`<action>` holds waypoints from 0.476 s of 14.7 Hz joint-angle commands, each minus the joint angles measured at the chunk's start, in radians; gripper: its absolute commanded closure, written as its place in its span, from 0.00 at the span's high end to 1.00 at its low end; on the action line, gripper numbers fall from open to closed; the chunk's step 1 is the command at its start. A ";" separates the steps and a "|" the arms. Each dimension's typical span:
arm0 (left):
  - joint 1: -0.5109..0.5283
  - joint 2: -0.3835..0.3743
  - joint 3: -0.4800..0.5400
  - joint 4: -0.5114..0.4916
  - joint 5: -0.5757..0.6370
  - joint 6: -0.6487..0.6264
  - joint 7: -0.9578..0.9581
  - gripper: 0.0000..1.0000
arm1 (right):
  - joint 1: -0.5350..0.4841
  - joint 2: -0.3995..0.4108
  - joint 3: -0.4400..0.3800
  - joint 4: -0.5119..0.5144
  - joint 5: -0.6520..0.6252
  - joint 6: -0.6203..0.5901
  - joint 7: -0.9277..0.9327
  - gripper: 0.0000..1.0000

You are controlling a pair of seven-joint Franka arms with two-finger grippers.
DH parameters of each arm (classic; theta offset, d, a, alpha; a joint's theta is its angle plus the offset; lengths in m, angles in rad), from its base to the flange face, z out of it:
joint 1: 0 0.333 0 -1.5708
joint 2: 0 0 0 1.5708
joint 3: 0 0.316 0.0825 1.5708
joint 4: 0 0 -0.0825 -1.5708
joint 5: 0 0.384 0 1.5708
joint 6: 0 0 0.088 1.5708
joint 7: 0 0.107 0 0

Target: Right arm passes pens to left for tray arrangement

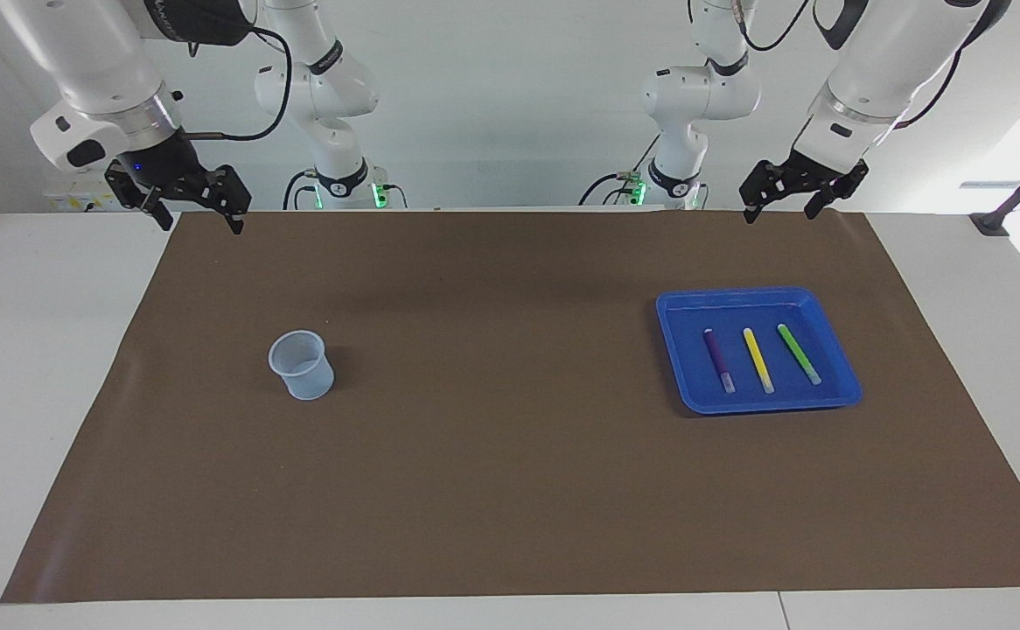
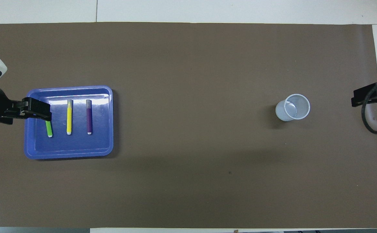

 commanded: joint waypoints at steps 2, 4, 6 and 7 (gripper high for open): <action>-0.002 -0.016 0.006 -0.003 -0.012 0.000 0.011 1.00 | -0.012 -0.019 0.005 -0.020 -0.001 0.007 -0.028 1.00; -0.002 -0.016 0.006 -0.004 -0.012 0.007 0.013 1.00 | -0.012 -0.019 0.005 -0.020 -0.001 0.007 -0.028 1.00; 0.004 -0.016 0.008 -0.004 -0.012 0.002 0.013 1.00 | -0.012 -0.019 0.005 -0.020 -0.001 0.007 -0.028 1.00; 0.008 -0.016 0.008 -0.002 -0.012 0.004 0.016 1.00 | -0.012 -0.019 0.005 -0.020 -0.001 0.007 -0.028 1.00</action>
